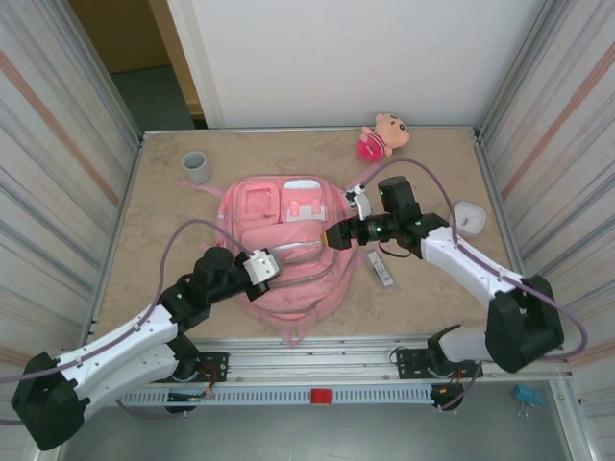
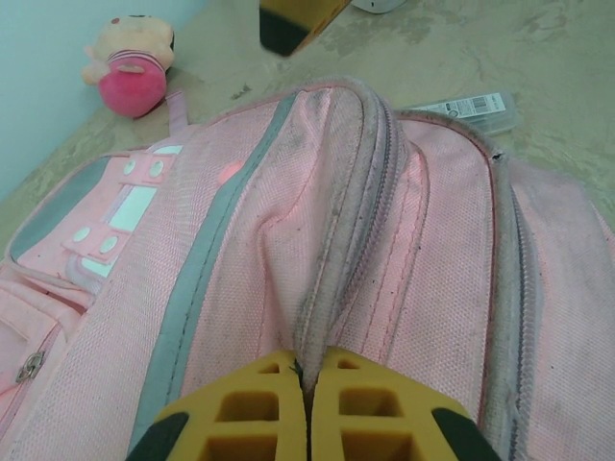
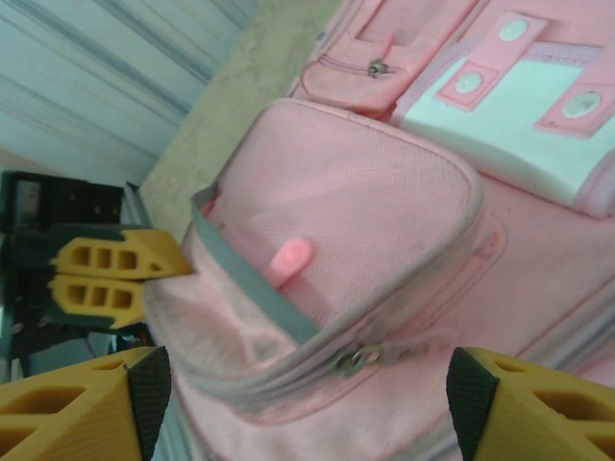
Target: Pack the student bag
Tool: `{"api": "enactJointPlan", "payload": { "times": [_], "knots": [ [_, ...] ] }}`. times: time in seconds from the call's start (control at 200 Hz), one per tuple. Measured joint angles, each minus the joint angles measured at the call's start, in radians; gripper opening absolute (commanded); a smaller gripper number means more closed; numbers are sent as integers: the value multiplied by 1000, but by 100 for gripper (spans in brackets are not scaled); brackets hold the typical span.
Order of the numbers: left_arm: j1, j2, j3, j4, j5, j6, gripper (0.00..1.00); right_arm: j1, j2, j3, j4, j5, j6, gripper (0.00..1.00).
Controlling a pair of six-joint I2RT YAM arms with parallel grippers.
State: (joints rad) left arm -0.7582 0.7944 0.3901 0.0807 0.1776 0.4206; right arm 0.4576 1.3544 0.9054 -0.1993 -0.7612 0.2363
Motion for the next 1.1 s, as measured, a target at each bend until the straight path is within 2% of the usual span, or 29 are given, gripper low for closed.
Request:
{"api": "enactJointPlan", "payload": {
  "times": [0.266, 0.366, 0.536, 0.661, 0.867, 0.972, 1.097],
  "knots": [
    [2, 0, -2, 7, 5, -1, 0, 1, 96, 12, 19, -160, -39, 77],
    [8, 0, -2, 8, 11, -3, 0, 2, 103, 12, 17, -183, -55, 71],
    [14, 0, -2, 5, 16, -3, 0, 2, 103, 12, -23, -206, -95, 55],
    [26, 0, -2, 5, 25, -3, 0, 2, 75, 12, -89, -230, -117, 53],
    [33, -2, -2, 6, 33, -3, 0, 0, -69, 10, -185, -228, -145, 75],
    [34, -2, -2, 6, 37, -3, 0, -7, -125, 6, -172, -177, -148, 78],
    [37, -2, -2, 10, 44, -8, 0, -6, -88, 6, -120, -143, -149, 78]
  ]
}}
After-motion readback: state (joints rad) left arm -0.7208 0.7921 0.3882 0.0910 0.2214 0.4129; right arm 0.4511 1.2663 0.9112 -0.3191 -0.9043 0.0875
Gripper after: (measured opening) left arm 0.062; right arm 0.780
